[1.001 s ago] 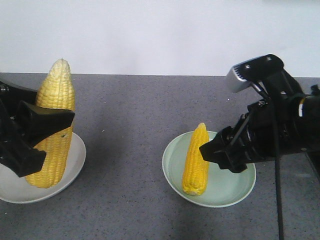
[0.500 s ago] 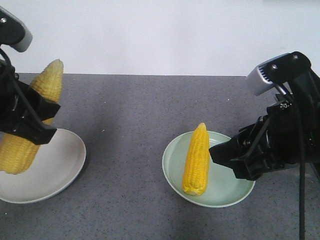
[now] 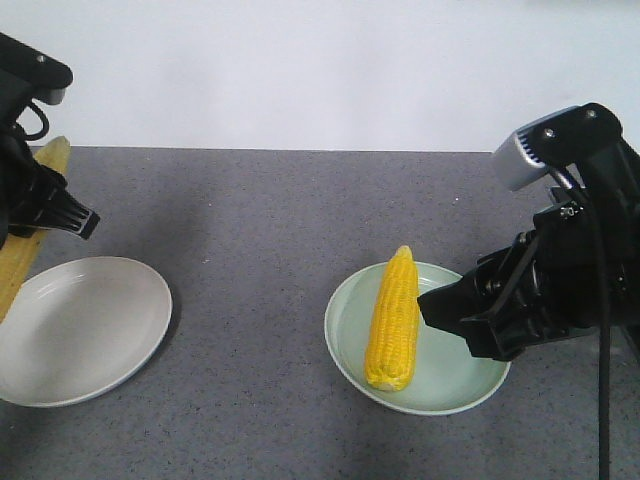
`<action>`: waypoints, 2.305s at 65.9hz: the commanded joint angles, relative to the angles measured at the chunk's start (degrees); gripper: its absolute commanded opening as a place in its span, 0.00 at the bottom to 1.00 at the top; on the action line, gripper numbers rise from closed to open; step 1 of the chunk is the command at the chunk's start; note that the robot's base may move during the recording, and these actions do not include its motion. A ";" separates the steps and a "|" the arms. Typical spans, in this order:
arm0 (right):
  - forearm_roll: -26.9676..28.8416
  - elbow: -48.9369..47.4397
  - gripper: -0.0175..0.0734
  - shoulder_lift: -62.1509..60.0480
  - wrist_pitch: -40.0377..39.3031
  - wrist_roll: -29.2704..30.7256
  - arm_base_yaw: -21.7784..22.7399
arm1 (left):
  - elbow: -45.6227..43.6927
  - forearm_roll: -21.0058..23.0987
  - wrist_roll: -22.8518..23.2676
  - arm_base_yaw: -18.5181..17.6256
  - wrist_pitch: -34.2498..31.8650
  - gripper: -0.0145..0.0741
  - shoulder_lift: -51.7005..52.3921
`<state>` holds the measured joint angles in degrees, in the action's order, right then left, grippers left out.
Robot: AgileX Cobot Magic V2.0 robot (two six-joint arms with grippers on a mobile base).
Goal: Distribute corn equally
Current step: 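Lower the left gripper's cob flat onto the cream plate, then open the left gripper and lift it away from the cob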
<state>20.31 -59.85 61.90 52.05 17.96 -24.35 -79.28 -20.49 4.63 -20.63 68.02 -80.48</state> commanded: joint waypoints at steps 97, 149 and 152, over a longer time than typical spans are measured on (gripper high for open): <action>1.10 -1.35 0.76 -0.90 -2.62 0.32 -0.04 | 4.57 24.16 -11.87 -1.27 -18.30 0.79 2.05; 1.30 -1.35 0.54 -0.90 -2.67 0.45 -0.04 | 27.90 27.70 -15.36 -3.37 -34.29 0.57 24.51; 1.30 -1.35 0.46 -0.90 -2.67 0.45 -0.04 | 27.98 27.70 -15.36 -3.37 -34.28 0.51 24.51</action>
<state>20.54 -59.85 61.90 52.05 18.01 -24.35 -50.18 6.26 -10.60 -23.69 38.40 -56.83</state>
